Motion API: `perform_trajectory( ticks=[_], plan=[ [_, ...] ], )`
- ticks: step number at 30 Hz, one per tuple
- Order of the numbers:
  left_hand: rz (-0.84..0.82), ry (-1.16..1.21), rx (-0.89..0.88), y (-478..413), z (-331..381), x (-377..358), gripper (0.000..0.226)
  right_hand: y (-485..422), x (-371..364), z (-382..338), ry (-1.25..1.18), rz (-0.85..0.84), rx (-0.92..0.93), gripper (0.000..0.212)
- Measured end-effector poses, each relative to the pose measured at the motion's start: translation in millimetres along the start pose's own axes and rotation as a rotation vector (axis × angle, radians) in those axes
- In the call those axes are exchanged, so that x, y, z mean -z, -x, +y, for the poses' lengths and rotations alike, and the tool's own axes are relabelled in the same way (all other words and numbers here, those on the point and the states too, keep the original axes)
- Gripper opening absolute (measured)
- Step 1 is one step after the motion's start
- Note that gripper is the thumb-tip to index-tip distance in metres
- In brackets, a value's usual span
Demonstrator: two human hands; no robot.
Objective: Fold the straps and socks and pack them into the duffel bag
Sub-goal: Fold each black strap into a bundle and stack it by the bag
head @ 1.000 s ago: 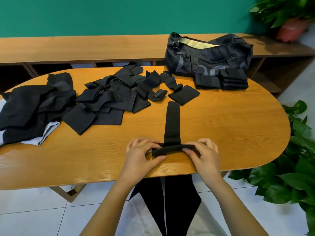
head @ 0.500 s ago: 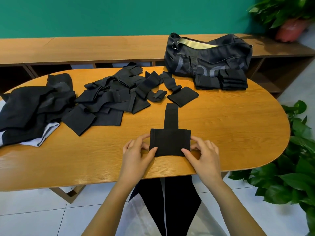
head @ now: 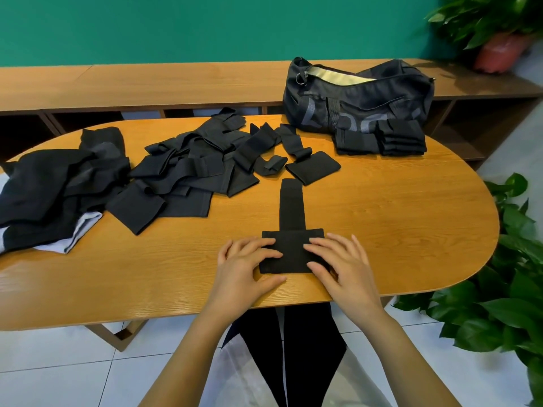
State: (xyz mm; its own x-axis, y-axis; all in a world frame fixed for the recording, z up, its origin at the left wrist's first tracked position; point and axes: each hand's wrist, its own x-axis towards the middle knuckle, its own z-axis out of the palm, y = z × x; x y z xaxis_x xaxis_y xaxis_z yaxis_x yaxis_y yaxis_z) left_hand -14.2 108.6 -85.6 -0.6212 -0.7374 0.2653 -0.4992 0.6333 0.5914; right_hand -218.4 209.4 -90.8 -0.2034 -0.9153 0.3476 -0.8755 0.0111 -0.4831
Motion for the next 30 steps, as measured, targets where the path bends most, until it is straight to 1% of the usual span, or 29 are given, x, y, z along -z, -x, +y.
perform_trajectory(
  ticks=[2, 5, 10, 12, 15, 18, 21, 23, 27, 28, 30],
  plan=[
    [0.006, -0.004, 0.008, -1, 0, 0, 0.035, 0, -1, 1, 0.038, -0.055, 0.028, 0.049],
    [0.021, 0.003, 0.01, 1, 1, -1, 0.029, -1, -2, 2, 0.054, -0.076, 0.02, 0.054],
    [0.033, -0.006, 0.038, -2, 6, -1, 0.034, -4, 0, 0, 0.068, -0.082, -0.011, 0.058],
    [0.034, -0.015, 0.048, -4, 6, -1, 0.03, -8, 1, -2, 0.13, -0.076, 0.015, 0.058],
    [0.051, 0.005, 0.085, -10, 8, -2, 0.022, -17, -1, -5, 0.155, -0.07, 0.037, 0.049],
    [0.074, 0.022, 0.135, -16, 11, -4, 0.018, -21, -5, -8, 0.058, -0.06, -0.009, 0.037],
    [0.13, 0.07, 0.153, -15, 10, -8, 0.017, -20, -7, -7, -0.03, -0.03, -0.049, 0.028],
    [0.139, 0.078, 0.155, -15, 9, -11, 0.022, -20, -7, -5, -0.079, -0.016, -0.064, 0.027],
    [0.099, 0.015, 0.123, -15, 8, -10, 0.047, -23, -6, -5, -0.151, -0.015, -0.076, 0.029],
    [0.088, -0.006, 0.111, -15, 8, -10, 0.049, -24, -6, -5, -0.163, -0.02, -0.08, 0.03],
    [0.086, -0.039, 0.106, -16, 9, -11, 0.043, -25, -5, -5, -0.18, -0.026, -0.088, 0.033]
  ],
)
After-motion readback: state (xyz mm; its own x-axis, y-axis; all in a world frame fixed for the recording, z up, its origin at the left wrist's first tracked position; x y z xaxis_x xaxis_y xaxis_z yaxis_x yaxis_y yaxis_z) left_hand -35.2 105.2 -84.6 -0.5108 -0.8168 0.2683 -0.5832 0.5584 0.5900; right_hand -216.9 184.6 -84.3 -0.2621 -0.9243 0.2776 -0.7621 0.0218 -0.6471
